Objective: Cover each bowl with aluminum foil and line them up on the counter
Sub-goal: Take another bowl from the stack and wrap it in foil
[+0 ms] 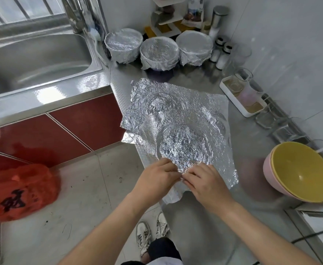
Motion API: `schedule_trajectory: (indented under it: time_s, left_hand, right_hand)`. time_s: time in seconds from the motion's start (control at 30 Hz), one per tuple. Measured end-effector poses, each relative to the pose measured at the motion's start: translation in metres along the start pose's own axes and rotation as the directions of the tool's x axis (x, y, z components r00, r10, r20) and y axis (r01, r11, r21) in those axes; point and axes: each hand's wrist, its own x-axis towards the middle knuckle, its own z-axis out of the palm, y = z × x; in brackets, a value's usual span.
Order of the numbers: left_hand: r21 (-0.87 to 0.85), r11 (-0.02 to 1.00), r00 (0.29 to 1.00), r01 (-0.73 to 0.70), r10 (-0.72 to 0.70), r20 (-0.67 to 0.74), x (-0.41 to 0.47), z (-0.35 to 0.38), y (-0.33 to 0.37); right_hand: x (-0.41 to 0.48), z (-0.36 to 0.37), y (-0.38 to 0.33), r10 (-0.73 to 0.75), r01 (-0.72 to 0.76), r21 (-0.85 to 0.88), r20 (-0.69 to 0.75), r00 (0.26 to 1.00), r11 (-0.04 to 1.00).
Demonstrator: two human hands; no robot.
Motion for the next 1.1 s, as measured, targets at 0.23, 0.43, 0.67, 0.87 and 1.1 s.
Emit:
schedule_trajectory:
  time_s: [0.23, 0.43, 0.67, 0.87, 1.1]
  left_hand:
    - [-0.001, 0.998, 0.998, -0.060, 0.060, -0.025, 0.001, 0.008, -0.005]
    - [0.010, 1.000, 0.998, -0.018, 0.019, -0.059, -0.002, 0.009, -0.014]
    - [-0.027, 0.995, 0.994, 0.093, -0.094, -0.063, -0.005, 0.000, -0.028]
    - [-0.019, 0.985, 0.984, 0.169, -0.170, -0.053, -0.009, -0.005, -0.031]
    - [0.020, 0.994, 0.994, 0.105, -0.104, -0.027, 0.005, -0.005, -0.024]
  right_hand:
    - [0.001, 0.010, 0.002, -0.007, 0.002, -0.114, -0.040, 0.999, 0.993]
    - [0.012, 0.016, -0.011, 0.033, -0.040, -0.122, -0.060, 0.998, 0.992]
    - [0.030, 0.023, -0.035, 0.179, -0.191, -0.086, -0.125, 0.976, 0.978]
    - [0.033, 0.013, -0.027, 0.239, -0.235, 0.171, -0.004, 0.971, 0.957]
    - [0.026, 0.009, 0.001, 0.149, -0.151, 0.184, 0.023, 0.989, 0.971]
